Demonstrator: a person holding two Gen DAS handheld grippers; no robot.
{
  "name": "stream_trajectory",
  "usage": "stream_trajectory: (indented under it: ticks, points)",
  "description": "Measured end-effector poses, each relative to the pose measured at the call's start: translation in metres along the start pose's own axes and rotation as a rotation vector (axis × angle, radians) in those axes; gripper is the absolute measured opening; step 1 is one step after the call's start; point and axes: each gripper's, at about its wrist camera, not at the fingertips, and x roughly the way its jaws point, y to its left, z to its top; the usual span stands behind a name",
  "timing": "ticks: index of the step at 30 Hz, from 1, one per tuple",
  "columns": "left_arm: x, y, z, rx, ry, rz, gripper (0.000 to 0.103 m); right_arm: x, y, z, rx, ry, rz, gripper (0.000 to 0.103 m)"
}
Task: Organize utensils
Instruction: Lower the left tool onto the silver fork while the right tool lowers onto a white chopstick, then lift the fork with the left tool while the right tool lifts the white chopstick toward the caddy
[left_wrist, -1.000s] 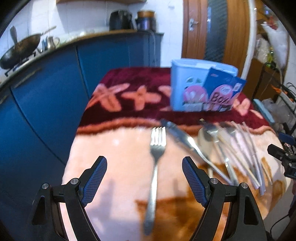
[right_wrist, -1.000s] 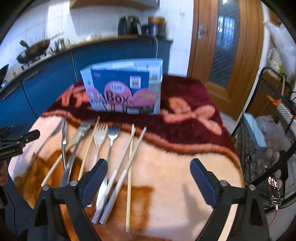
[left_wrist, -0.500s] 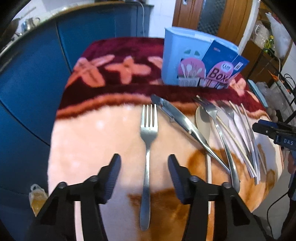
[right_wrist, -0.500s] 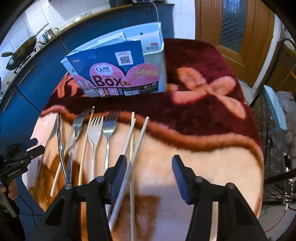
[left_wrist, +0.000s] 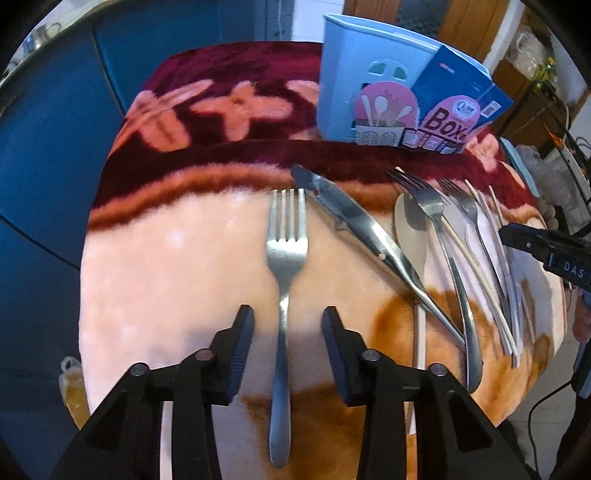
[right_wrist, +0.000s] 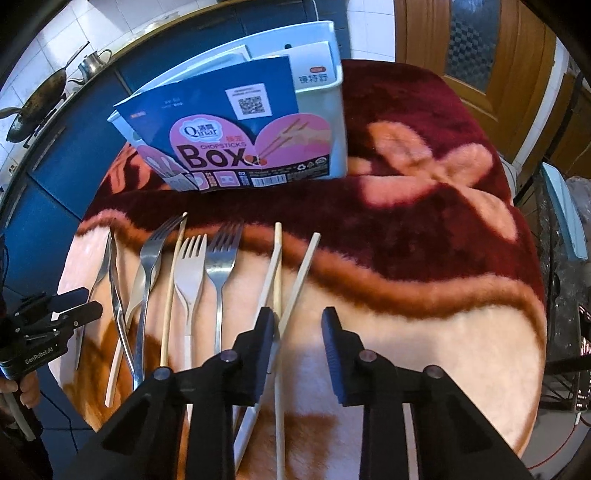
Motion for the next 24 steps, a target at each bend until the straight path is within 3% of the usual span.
stream_trajectory:
  ticks: [4, 7, 16, 24]
  points:
    - [-0.001, 0.0, 0.002, -0.005, -0.02, -0.022, 0.014, -0.001, 0.001, 0.001, -0.006, -0.022, 0.008, 0.012]
    - [-0.002, 0.006, 0.0, -0.038, -0.041, -0.067, 0.004, -0.004, -0.002, -0.001, 0.003, -0.049, 0.043, 0.007]
    - [-0.025, 0.015, -0.024, -0.088, -0.179, -0.136, 0.004, -0.031, -0.007, -0.017, 0.034, -0.175, 0.13, 0.007]
    - [-0.068, 0.003, -0.044, -0.054, -0.429, -0.117, 0.004, -0.071, -0.002, -0.036, 0.019, -0.349, 0.197, 0.006]
